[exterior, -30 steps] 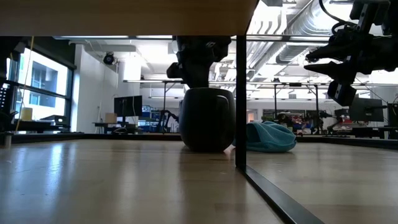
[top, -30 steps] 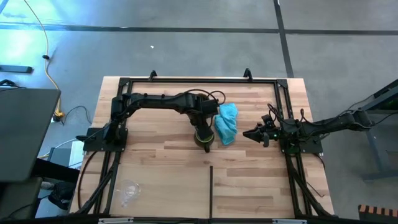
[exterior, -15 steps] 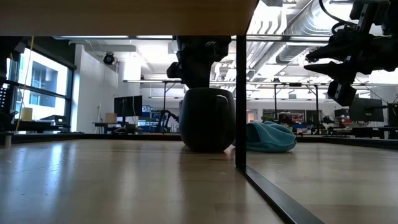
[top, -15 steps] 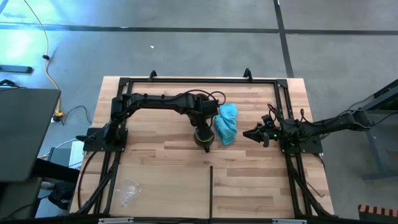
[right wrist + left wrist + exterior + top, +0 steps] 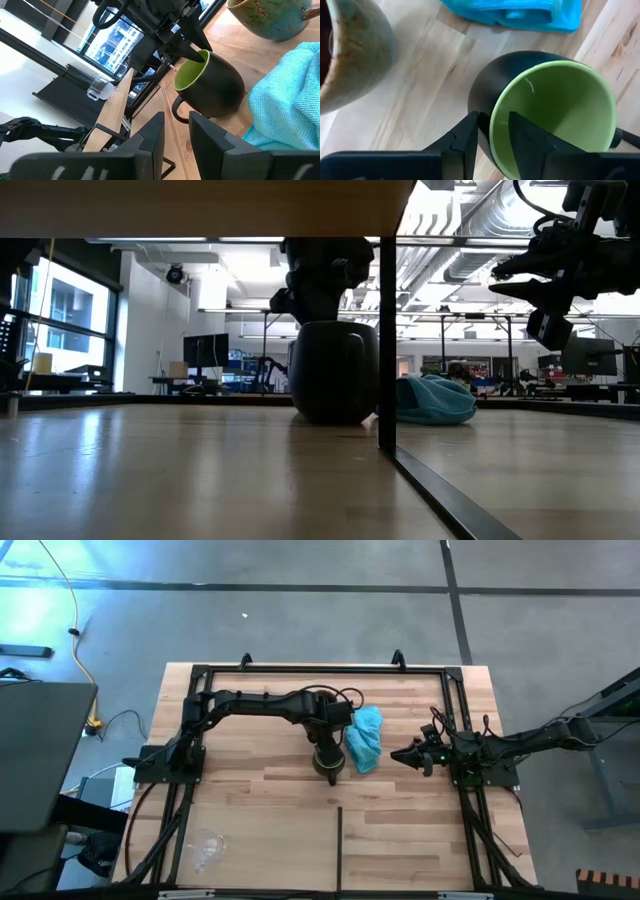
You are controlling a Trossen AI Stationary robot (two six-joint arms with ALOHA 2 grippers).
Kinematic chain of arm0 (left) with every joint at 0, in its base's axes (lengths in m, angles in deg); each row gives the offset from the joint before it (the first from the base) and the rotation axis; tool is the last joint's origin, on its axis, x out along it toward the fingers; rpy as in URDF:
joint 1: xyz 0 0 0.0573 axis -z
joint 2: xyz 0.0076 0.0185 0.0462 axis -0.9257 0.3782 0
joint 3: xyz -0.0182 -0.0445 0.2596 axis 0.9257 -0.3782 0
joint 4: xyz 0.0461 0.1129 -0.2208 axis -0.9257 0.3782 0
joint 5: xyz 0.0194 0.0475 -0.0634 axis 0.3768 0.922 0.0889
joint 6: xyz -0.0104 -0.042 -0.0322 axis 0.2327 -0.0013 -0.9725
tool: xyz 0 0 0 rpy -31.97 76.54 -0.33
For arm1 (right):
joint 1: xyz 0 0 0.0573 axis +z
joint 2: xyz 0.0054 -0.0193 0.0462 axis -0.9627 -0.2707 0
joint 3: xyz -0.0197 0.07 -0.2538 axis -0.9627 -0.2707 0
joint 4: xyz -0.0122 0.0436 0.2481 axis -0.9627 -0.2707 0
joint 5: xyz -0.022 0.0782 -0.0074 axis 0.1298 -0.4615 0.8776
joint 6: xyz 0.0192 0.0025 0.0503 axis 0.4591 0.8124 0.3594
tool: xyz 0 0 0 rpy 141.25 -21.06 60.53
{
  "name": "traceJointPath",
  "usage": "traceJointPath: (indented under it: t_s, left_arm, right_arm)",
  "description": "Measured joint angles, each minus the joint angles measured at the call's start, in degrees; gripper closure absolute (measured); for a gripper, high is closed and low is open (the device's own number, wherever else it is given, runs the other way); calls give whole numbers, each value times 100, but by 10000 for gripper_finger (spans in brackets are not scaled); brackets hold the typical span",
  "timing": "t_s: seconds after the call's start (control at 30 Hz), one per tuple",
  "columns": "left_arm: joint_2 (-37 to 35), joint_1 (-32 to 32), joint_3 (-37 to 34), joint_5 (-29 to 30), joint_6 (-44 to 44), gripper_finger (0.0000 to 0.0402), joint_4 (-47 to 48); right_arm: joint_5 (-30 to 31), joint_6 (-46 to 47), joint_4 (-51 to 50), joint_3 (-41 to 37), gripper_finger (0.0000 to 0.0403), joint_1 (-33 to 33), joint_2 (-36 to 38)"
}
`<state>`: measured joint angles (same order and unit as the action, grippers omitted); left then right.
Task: Stack small to large cups/mugs on shelf
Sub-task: Put the black mug on the shelf
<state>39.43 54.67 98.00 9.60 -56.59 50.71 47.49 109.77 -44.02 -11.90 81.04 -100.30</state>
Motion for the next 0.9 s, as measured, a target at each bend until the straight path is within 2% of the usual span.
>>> traceJointPath:
  t_s: [0.17,0.33,0.9]
  left_arm:
    - [0,6,0,49,-17,325,11]
    - [13,8,-10,186,-3,389,73]
    - [18,42,-9,168,54,399,317]
  right_arm:
    - [-1,0,0,0,322,0,-2]
    - [-2,0,0,0,322,0,0]
    - [0,-2,-7,0,322,-1,0]
